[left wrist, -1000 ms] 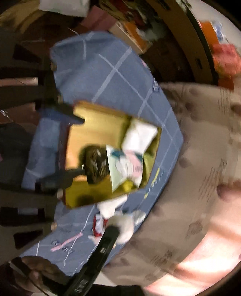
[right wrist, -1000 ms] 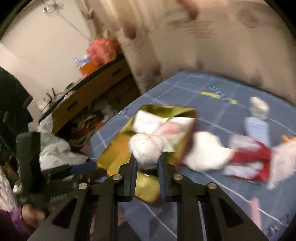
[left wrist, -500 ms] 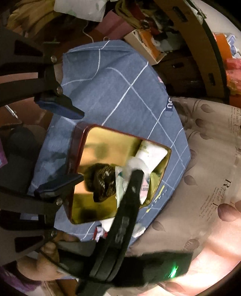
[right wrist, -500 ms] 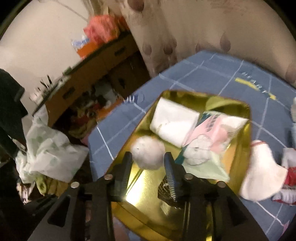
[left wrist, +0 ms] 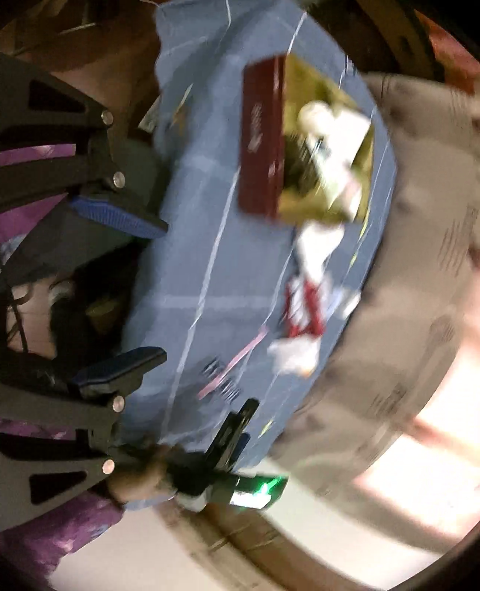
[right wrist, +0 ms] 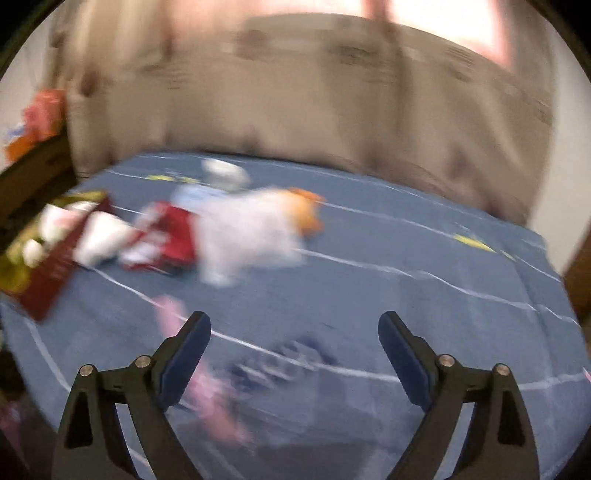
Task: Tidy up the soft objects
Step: 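Grasp the white floral tissue packet with the left gripper, then carry the floral packet into the tin with left while right grasps the orange plush toy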
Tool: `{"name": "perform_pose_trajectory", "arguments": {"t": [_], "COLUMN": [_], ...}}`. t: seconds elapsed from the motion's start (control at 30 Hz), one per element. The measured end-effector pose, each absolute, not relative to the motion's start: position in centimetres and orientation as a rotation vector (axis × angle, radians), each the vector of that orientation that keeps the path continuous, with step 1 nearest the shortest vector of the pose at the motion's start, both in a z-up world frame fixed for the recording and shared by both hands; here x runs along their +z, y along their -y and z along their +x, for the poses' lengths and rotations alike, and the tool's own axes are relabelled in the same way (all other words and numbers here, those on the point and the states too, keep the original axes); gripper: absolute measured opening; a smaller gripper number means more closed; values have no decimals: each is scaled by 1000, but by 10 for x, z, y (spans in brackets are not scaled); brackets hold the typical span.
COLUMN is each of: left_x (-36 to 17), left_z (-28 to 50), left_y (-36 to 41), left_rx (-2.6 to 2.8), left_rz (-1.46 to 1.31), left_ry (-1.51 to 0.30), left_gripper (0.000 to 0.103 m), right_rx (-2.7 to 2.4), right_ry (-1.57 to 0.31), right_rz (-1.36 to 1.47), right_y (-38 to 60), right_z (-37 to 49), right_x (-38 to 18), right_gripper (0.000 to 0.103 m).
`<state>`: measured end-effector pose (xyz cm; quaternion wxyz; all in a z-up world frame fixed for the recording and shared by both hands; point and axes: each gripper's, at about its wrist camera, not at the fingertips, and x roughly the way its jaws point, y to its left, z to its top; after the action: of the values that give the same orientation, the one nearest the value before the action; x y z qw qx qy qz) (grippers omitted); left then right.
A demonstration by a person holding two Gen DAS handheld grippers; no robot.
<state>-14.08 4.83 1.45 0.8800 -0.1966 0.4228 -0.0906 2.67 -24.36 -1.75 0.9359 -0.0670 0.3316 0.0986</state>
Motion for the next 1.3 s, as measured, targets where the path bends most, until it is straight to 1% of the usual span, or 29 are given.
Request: {"name": "perform_pose_trajectory", "arguments": {"t": [0.07,0.2,0.3,0.4,0.47,0.53,0.6,0.67,0.73,0.83,0.93,1.1,1.17,1.3], "left_x": [16,7,6,1,6,19,37,58,69,75,72,43,25,-4], "left_z": [-147,-159,-158,-150,-140,-116,-90,-57,-25,46,105,186,207,218], "left_y": [-43,-57,-54,-46,-38,-23,-11,11,29,66,86,106,109,113], "left_rx": [-215,-203,-152,-153,-144,-186,-204,-248,-298,-448,-525,-607,-599,-662], "left_rz": [-449,-670,-676,-672,-577,-461,-352,-173,-50,160,260,374,416,422], "left_ry": [-884,-906,-924,-979,-1008,-998,-932,-863,-829,-882,-912,-1050,-1097,-1184], "left_gripper": [63,65,66,66,66,66,66,66,67,67,67,67,67,67], "right_rx": [170,207,235,265,283,295,308,307,320,325,332,344,354,365], "right_ry": [-685,-685,-693,-689,-690,-682,-681,-684,-690,-681,-673,-675,-681,-693], "right_rz": [-129,-40,-29,-14,5,47,89,124,132,120,126,154,156,153], "right_y": [268,288,286,285,286,292,299,305,305,302,303,308,307,305], "right_z": [24,25,29,30,28,27,28,29,30,28,26,27,28,30], "right_x": [-26,-29,-32,-32,-32,-32,-32,-33,-34,-33,-33,-33,-34,-34], "right_gripper": [91,91,91,91,91,92,92,92,92,94,95,96,96,96]}}
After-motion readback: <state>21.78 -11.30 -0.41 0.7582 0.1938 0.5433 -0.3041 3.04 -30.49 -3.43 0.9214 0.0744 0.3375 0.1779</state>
